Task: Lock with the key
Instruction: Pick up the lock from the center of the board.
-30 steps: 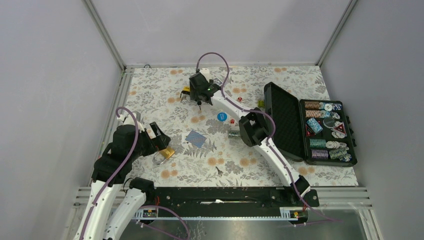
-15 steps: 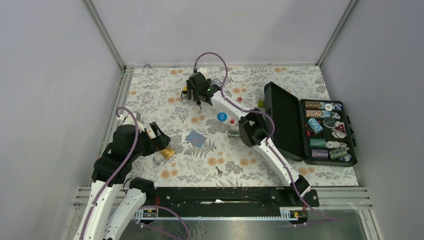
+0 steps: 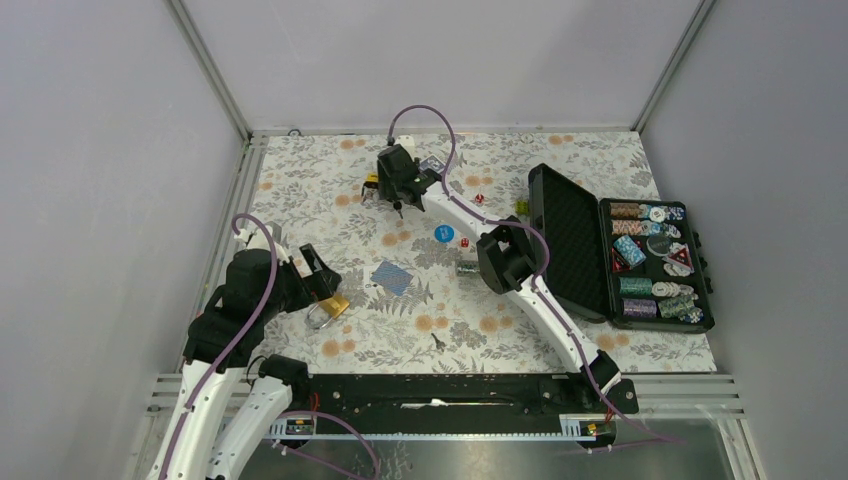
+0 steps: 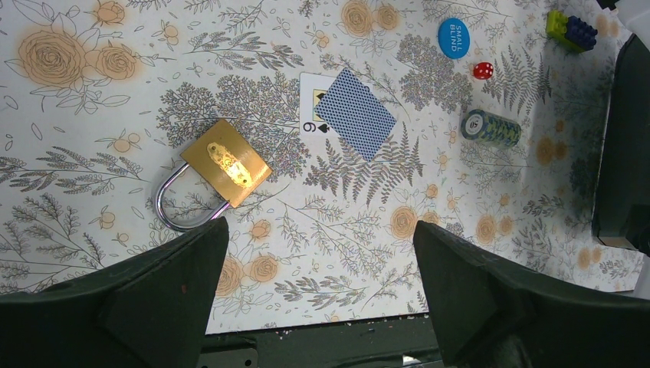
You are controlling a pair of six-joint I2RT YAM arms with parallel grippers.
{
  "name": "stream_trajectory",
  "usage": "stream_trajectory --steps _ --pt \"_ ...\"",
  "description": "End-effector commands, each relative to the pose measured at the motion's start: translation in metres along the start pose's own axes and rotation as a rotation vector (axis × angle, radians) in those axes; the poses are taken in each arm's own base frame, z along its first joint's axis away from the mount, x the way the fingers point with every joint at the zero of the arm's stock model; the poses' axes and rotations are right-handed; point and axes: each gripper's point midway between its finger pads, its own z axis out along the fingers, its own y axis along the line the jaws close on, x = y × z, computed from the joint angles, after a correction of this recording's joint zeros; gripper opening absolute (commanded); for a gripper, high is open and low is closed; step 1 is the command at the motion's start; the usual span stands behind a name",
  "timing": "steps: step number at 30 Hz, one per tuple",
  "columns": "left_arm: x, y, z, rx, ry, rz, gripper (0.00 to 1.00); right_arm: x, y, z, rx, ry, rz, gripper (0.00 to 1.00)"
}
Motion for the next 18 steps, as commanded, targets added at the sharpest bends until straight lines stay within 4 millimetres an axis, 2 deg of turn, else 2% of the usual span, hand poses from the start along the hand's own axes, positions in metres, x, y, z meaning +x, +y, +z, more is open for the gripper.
stream_trajectory --steps 1,10,18 --pt "-0.013 -0.01 -0.002 0.036 -0.039 0.009 0.99 0.019 -0.025 0.006 0.068 0.062 -0.02 0.64" --pt "-0.013 -0.009 -0.002 0.035 -0.037 0.011 0.99 0.011 -0.022 -0.003 0.064 0.045 -0.041 0.55" --pt "-0.012 -0.009 -0.001 0.031 -0.033 0.009 0.99 0.002 -0.017 -0.025 0.064 0.02 -0.073 0.51"
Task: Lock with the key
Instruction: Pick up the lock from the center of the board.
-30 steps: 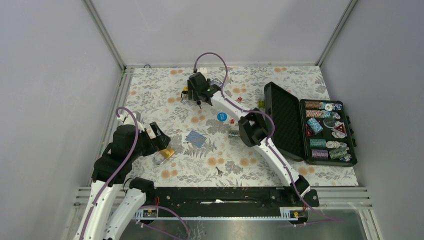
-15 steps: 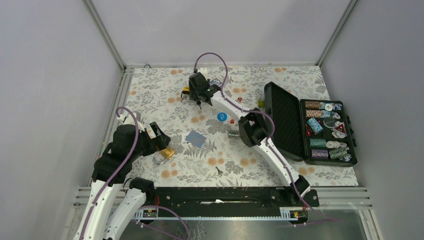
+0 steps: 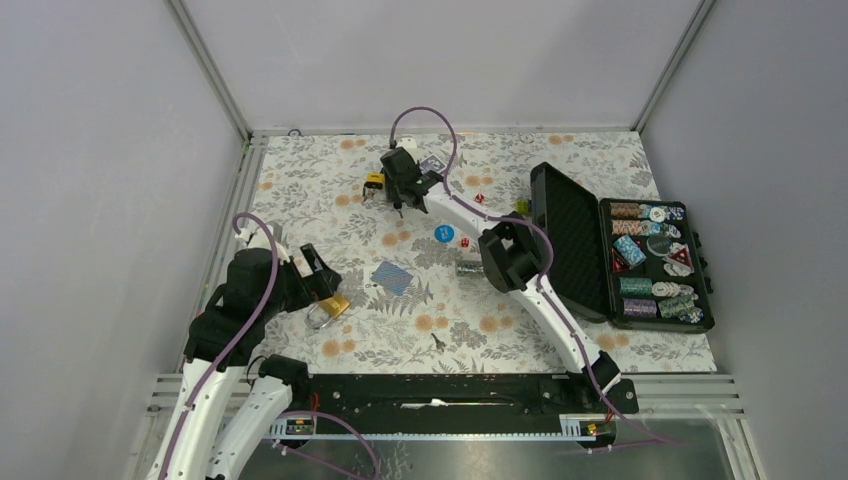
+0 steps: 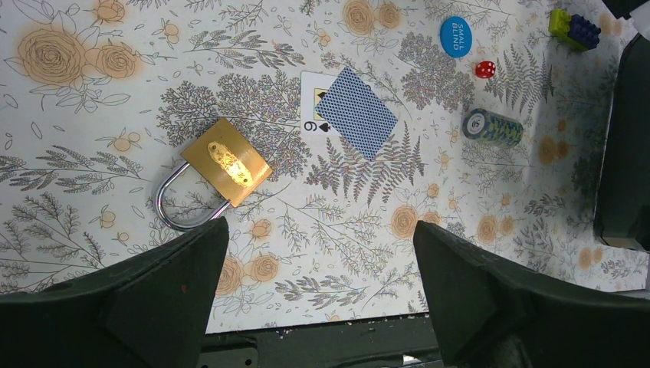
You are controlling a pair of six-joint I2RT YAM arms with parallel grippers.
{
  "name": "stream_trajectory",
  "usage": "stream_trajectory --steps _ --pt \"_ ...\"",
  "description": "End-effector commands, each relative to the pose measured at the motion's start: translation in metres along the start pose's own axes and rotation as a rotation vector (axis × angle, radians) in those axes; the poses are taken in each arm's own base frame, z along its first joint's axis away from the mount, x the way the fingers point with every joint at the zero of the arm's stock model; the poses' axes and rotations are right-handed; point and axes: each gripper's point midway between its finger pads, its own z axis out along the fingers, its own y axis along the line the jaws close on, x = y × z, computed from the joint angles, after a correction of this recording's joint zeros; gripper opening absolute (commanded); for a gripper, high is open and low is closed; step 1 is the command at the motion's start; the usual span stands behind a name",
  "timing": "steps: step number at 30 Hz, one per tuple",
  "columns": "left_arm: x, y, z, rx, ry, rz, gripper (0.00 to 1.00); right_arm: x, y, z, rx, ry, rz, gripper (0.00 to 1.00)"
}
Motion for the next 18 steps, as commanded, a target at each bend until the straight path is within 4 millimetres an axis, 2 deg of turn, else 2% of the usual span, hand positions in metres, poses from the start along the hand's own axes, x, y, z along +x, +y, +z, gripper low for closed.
stream_trajectory --steps 1,10,18 --pt "-0.013 -0.009 -0.002 0.035 -0.038 0.009 0.99 -0.001 -0.007 -0.024 0.033 0.022 -0.042 0.51" --pt "-0.012 -0.01 -0.001 0.036 -0.031 0.011 0.99 0.011 0.0 -0.045 0.017 0.056 -0.062 0.49" --pt "-0.013 -0.01 -0.001 0.037 -0.036 0.009 0.99 0.028 0.0 -0.048 0.013 0.08 -0.082 0.31"
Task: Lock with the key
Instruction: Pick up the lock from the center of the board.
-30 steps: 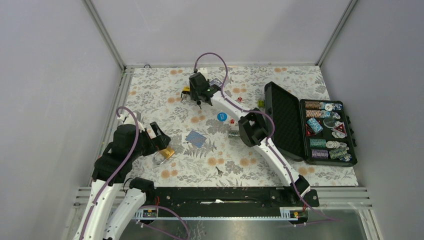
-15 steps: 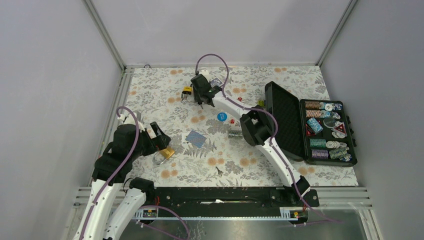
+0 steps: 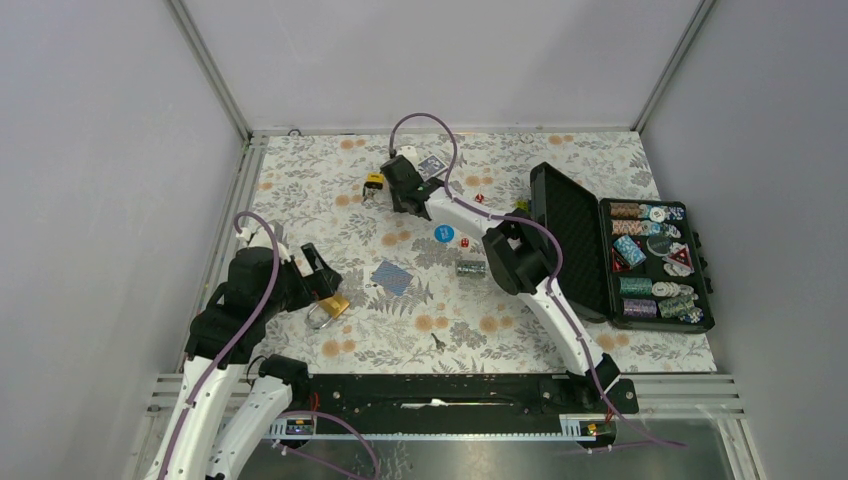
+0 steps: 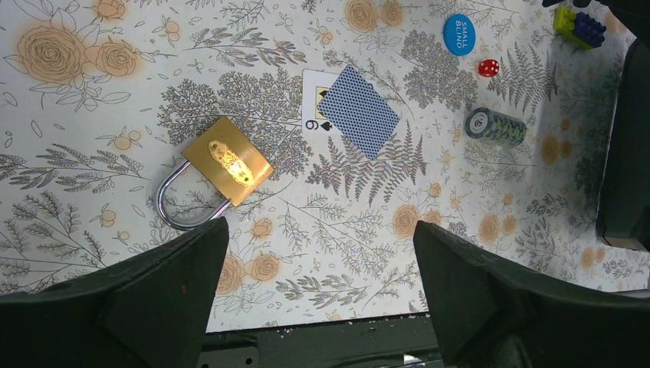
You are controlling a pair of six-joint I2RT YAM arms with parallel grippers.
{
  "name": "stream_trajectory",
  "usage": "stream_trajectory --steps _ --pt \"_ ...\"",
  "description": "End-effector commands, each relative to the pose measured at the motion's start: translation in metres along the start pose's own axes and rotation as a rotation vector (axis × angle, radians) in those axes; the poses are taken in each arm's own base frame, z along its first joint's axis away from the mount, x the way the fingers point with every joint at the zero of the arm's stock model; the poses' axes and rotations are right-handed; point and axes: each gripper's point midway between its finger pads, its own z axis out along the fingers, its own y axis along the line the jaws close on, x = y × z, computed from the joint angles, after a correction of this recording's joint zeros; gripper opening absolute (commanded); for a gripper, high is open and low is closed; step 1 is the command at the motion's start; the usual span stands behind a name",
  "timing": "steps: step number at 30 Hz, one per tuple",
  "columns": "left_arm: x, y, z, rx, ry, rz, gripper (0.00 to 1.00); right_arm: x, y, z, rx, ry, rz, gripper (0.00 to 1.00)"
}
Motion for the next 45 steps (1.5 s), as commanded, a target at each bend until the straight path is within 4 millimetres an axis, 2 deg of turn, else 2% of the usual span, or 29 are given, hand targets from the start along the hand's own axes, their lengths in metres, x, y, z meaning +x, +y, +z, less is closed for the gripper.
stream_trajectory --steps 1,7,8,14,16,17,18,22,25,28,32,37,45 --pt "-0.013 -0.01 -0.003 0.042 -0.045 0.01 0.99 0.008 0.003 -0.017 -0.002 0.033 -0.025 0.31" --pt "-0.013 -0.01 -0.003 0.042 -0.042 0.01 0.99 0.017 -0.004 -0.029 -0.002 0.033 -0.037 0.25" --pt "-0.013 -0.01 -0.003 0.042 -0.043 0.01 0.99 0.025 -0.007 -0.032 -0.002 0.043 -0.042 0.24" --pt "-0.013 -0.01 -0.003 0.041 -0.046 0.009 0.99 0.048 -0.013 -0.057 -0.045 0.062 -0.049 0.23" --pt "-0.013 -0.01 -0.003 0.04 -0.045 0.008 0.99 0.052 -0.015 -0.064 -0.059 0.066 -0.047 0.3" --pt "-0.013 -0.01 -0.003 0.04 -0.042 0.008 0.99 0.051 -0.014 -0.067 -0.063 0.064 -0.047 0.39" --pt "-0.013 -0.01 -0.003 0.041 -0.044 0.009 0.99 0.049 -0.014 -0.07 -0.068 0.062 -0.048 0.47" --pt "-0.013 -0.01 -0.002 0.042 -0.04 0.01 0.99 0.032 -0.005 -0.076 -0.104 0.034 -0.063 0.69" --pt "-0.013 -0.011 -0.002 0.043 -0.04 0.01 0.99 0.023 0.003 -0.073 -0.127 0.029 -0.088 0.75" --pt "-0.013 -0.01 -0.003 0.042 -0.044 0.008 0.99 0.017 0.009 -0.063 -0.129 0.034 -0.112 0.76" --pt "-0.014 -0.01 -0.004 0.042 -0.055 0.006 0.99 0.021 0.012 -0.047 -0.112 0.071 -0.147 0.8" --pt "-0.014 -0.01 -0.004 0.043 -0.054 0.007 0.99 0.028 0.006 -0.032 -0.048 0.122 -0.159 0.84" --pt "-0.014 -0.01 -0.004 0.045 -0.054 0.007 0.99 0.017 0.001 -0.034 -0.011 0.087 -0.165 0.85"
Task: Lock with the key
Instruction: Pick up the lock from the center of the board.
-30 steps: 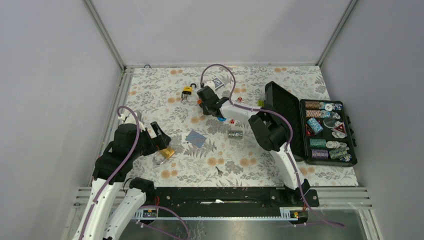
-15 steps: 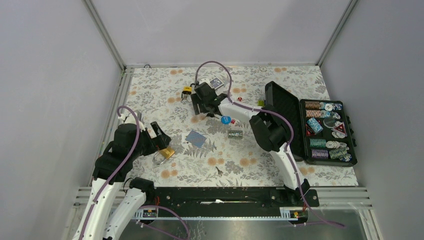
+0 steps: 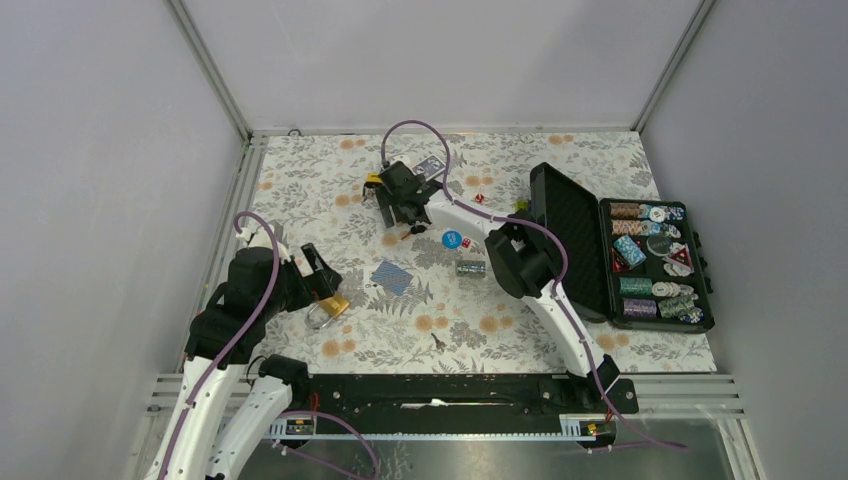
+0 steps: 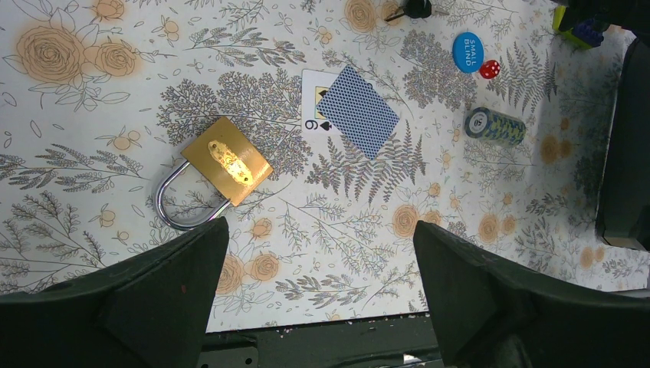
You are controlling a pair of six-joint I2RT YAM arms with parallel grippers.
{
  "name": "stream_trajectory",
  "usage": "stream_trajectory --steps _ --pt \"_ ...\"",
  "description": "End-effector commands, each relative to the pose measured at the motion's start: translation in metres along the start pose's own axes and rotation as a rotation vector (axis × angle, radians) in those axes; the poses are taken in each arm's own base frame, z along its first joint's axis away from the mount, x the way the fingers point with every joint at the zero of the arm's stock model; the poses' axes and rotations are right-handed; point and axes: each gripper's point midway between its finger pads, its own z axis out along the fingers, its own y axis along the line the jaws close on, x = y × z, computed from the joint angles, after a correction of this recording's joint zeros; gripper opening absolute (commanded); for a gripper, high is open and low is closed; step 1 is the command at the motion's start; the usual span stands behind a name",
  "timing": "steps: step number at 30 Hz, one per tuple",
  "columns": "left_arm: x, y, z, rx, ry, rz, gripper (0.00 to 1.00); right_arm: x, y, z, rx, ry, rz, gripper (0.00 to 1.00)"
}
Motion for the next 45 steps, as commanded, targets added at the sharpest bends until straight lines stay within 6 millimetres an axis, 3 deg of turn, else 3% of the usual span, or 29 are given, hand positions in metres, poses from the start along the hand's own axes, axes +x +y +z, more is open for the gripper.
stream_trajectory --steps 1,16,22,28,31,36,45 --pt "-0.014 -0.01 -0.004 0.043 -0.053 0.008 0.99 -0.006 -0.004 -0.005 0.033 -0.009 -0.019 0.84" --pt "-0.013 -0.01 -0.004 0.044 -0.048 0.012 0.99 0.009 -0.005 0.016 0.043 0.063 0.032 0.73" --pt "-0.014 -0.009 -0.004 0.036 -0.054 0.007 0.99 0.008 -0.006 0.016 0.046 0.072 0.027 0.54" --pt "-0.014 -0.008 -0.003 0.03 -0.05 0.007 0.99 0.002 -0.011 -0.003 0.047 0.05 0.011 0.4" --pt "-0.018 -0.018 -0.012 0.079 -0.058 0.039 0.99 -0.009 0.001 -0.023 -0.055 0.007 -0.007 0.28" --pt "-0.04 -0.037 -0.048 0.207 -0.223 0.116 0.99 -0.024 0.021 -0.084 -0.274 -0.071 -0.074 0.02" --pt "-0.069 -0.073 -0.09 0.414 -0.446 0.224 0.99 -0.016 0.023 -0.21 -0.518 -0.139 -0.151 0.0"
